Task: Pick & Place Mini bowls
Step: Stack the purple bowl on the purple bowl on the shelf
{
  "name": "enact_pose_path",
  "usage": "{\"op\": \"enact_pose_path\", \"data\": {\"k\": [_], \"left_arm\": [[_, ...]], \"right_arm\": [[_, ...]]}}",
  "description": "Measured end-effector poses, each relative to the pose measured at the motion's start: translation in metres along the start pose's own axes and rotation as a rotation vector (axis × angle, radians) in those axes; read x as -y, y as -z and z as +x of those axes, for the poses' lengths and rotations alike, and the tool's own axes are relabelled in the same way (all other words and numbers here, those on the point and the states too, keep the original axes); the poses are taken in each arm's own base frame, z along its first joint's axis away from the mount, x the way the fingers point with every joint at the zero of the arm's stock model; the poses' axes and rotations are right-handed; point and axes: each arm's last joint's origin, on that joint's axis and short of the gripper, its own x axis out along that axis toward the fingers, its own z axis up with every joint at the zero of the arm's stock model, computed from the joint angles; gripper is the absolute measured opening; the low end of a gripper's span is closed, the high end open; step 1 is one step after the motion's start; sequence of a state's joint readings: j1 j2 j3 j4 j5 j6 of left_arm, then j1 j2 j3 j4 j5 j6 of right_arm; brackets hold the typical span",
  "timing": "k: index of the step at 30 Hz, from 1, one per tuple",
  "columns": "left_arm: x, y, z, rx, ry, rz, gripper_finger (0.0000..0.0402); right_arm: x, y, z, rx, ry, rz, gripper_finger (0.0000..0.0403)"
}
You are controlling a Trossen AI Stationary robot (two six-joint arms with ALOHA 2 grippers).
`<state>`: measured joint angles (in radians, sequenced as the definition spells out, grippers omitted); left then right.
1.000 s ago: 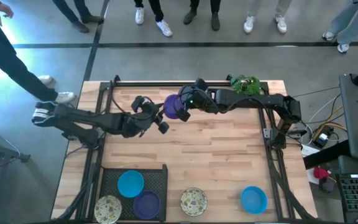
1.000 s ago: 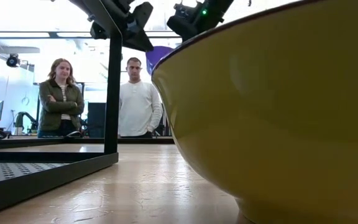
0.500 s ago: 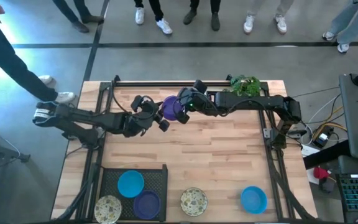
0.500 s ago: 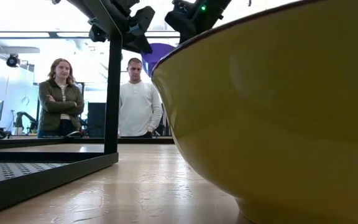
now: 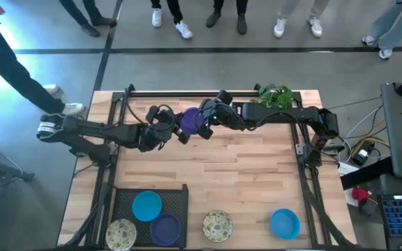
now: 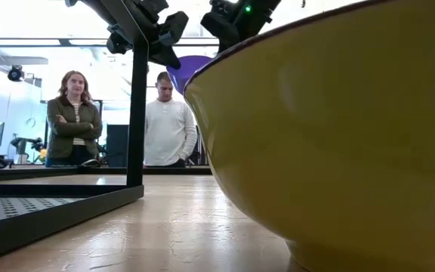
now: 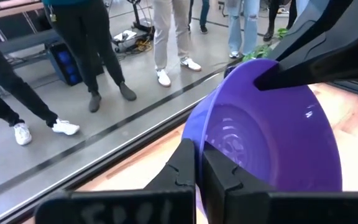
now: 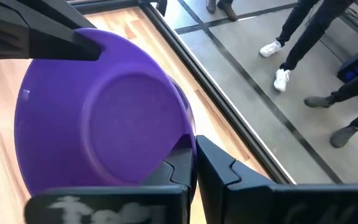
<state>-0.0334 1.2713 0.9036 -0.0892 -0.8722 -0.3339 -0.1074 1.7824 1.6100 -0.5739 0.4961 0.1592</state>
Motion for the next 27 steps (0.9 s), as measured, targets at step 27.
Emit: {"op": "enact_pose_path", "data": {"k": [27], "left_arm": [[-0.035, -0.006, -0.029, -0.172, 0.139, -0.071, 0.0001]], "right_arm": [[0.007, -0.016, -0.069, 0.122, -0.183, -0.008, 0.0161]]}}
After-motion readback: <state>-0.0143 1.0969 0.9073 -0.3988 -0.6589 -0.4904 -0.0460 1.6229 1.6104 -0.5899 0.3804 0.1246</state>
